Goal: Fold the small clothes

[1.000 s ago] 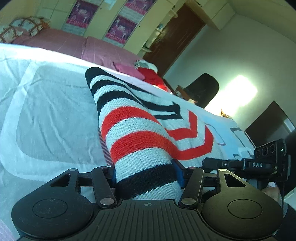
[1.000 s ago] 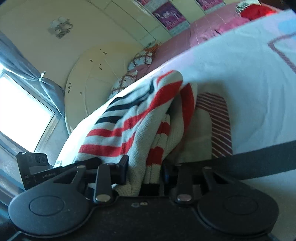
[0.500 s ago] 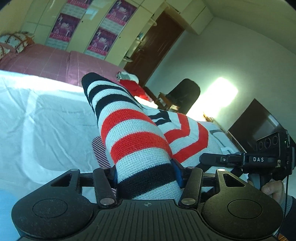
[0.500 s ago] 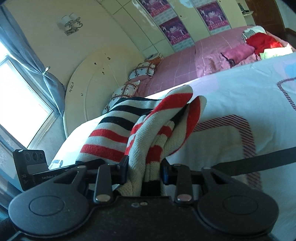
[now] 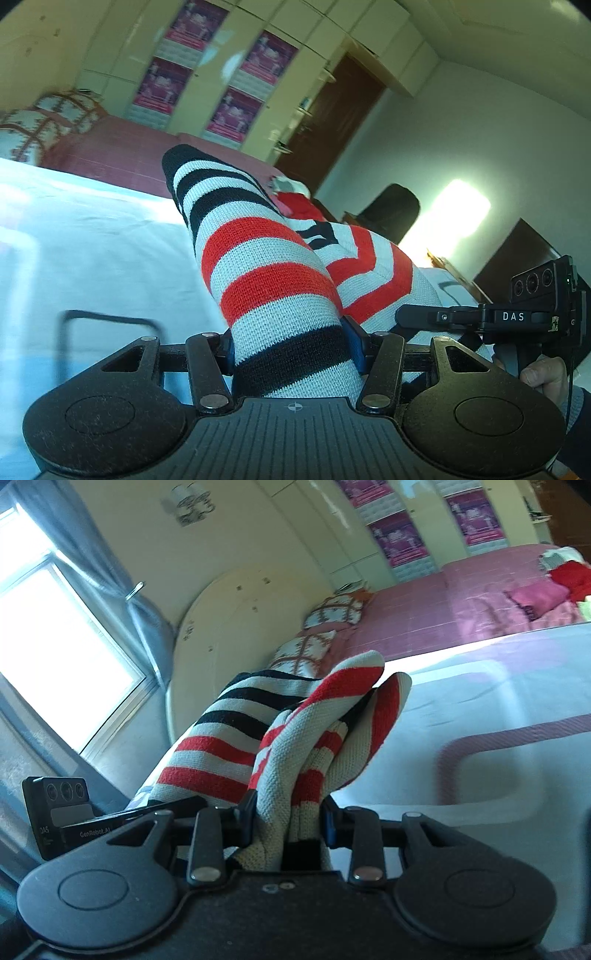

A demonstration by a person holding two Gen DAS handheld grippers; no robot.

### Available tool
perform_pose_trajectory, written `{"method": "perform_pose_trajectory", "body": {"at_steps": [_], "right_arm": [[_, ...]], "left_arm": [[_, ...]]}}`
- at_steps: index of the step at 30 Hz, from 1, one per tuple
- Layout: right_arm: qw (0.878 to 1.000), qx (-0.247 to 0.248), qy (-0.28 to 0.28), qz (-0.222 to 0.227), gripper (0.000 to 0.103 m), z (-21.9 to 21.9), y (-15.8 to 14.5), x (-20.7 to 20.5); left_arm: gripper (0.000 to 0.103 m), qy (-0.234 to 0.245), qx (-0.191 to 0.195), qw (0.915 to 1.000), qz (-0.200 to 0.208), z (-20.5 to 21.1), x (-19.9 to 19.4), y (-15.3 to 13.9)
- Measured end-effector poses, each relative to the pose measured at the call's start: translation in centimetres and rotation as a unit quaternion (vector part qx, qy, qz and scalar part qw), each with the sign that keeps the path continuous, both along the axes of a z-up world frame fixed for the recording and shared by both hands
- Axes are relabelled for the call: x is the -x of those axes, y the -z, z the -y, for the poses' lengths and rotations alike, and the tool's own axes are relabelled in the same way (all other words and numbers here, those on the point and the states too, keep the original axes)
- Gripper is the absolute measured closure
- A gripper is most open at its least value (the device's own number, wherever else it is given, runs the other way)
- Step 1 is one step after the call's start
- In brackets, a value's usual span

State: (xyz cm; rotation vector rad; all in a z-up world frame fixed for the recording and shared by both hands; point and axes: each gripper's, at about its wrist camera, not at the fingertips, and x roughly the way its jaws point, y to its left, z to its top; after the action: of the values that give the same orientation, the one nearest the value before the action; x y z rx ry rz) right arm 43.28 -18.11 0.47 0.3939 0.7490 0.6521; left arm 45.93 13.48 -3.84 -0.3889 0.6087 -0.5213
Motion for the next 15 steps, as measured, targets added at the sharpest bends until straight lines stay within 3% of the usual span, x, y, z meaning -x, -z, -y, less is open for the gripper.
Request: {"method": "perform_pose_trajectory", "body": {"at_steps": [9,15], "right_arm": [[0.999,-0.015,-0.045,-0.027,0.070,-9.5,2.2,-1.5],[0.995,-0.038,-0.053,-0.080,0.070,-14.1,6.8,-3.3]], "left_arm": [[0.050,-0.049,-0.006,0.9985,-0.022,-9.0,1.7,2.5],[0.050,-0.083,0.002,0.9943,-0.067,-14.1,1.9,6.9]]}}
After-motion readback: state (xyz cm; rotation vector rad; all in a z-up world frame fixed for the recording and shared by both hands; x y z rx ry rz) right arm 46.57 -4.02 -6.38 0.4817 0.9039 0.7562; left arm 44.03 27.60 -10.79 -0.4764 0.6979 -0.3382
